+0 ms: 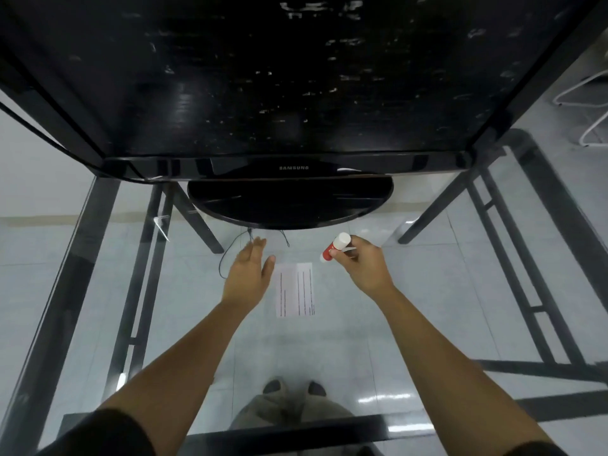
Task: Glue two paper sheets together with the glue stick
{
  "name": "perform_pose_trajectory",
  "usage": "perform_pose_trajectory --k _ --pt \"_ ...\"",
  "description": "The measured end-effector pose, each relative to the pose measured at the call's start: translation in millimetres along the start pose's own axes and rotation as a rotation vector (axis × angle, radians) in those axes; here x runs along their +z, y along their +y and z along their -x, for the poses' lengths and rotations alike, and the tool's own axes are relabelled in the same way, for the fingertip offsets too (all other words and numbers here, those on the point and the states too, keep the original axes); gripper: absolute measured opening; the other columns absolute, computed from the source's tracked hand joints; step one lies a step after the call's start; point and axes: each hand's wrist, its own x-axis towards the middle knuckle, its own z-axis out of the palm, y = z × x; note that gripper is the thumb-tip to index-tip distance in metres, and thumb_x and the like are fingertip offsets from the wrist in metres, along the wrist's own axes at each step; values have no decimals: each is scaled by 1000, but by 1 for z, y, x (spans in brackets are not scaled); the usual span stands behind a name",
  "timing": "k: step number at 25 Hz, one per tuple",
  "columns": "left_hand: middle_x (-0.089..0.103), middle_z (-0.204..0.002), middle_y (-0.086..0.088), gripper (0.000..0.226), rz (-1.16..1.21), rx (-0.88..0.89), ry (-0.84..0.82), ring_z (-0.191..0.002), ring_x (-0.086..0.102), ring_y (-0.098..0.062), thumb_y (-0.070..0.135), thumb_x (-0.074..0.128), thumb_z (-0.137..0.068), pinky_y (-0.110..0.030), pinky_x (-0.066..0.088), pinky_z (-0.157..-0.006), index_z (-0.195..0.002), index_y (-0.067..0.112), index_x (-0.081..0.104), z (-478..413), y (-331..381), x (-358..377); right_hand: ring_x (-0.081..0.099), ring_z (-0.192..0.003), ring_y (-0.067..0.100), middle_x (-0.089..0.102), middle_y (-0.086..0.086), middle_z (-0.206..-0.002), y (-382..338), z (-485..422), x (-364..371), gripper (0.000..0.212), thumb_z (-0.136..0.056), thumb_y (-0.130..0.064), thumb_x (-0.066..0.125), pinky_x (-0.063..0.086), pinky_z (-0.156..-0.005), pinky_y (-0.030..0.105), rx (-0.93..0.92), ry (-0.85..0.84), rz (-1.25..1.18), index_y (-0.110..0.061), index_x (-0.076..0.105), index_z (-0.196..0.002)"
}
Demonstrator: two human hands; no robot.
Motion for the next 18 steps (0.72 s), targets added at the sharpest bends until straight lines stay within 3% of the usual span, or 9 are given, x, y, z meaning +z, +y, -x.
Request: perform_pose_trajectory --k 2,5,13,16,18 --pt "20 -154 -11 54 -120 -11 -60 -143 13 -26 36 31 -98 -38 15 -115 -145 10 21 -5 -18 7 62 -84 8 70 -5 -90 12 -2 2 6 -85 -20 63 48 -79 25 -7 -7 72 -18 69 -83" --pt "5 -157 -7 57 -252 1 -116 -144 -2 -23 39 21 -99 -36 2 -115 -147 12 6 -8 -32 16 62 -86 13 68 -3 -95 22 -3 5 6 -85 -21 63 49 -82 30 -19 -1 138 -17 68 -86" --pt "-3 -157 -7 59 -354 -54 -156 -143 -9 -23 40 16 -98 -39 0 -115 -146 11 0 -4 -34 28 62 -92 17 60 8 -109 28 -9 9 28 -88 -27 61 45 -78 26 -80 -65 329 -10 61 -110" --pt "-3 -157 -7 60 -332 -54 -162 -143 -8 -23 41 16 -98 -38 0 -115 -147 11 1 -2 -29 19 60 -97 18 60 7 -114 24 -7 6 33 -86 -25 64 45 -83 29 -58 -81 351 -11 58 -115" --pt "-2 -157 -7 59 -309 -35 -119 -143 -7 -23 41 18 -98 -37 0 -115 -147 11 1 -5 -22 10 55 -109 20 55 6 -123 20 -5 4 49 -81 -19 69 44 -92 32 -36 -100 328 -15 50 -126"
